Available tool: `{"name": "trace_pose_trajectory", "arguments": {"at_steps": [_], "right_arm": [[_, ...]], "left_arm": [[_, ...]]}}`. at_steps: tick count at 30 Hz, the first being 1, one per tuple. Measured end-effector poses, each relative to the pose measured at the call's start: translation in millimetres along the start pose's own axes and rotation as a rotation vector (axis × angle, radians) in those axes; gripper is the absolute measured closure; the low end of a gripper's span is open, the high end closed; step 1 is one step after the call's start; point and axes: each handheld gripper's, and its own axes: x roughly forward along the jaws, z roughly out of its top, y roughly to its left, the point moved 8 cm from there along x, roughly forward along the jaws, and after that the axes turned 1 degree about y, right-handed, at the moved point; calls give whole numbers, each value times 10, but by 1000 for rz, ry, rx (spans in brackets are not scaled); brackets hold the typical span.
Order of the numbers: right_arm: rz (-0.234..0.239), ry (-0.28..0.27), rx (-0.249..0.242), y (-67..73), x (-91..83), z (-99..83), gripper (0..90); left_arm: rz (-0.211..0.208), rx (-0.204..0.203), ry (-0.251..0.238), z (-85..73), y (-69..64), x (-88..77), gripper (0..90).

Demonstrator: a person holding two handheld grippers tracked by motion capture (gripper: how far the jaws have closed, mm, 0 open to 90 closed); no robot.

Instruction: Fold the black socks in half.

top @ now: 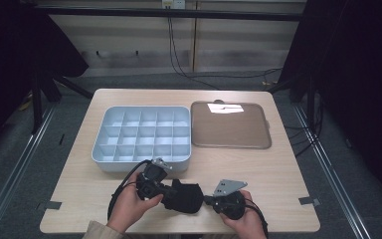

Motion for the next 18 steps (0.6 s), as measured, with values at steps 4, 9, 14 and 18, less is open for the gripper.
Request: {"name": "trace_pose_trajectory", "arguments": {"at_steps": [4, 9, 14, 18], "right_arm": [[-2, 0, -4, -1, 2, 2, 900], [-2, -1, -3, 2, 3, 3, 900], [2, 0, -4, 9, 6, 5, 900], [7, -1, -1, 20, 12, 9, 900]], "left_arm": [[-10, 9, 7, 16, -18, 16, 827], [-18, 12, 10, 46, -45, 35, 830], [-18, 15, 10, 69, -61, 35, 832], [-17, 20, 1, 109, -90, 29, 833]]}}
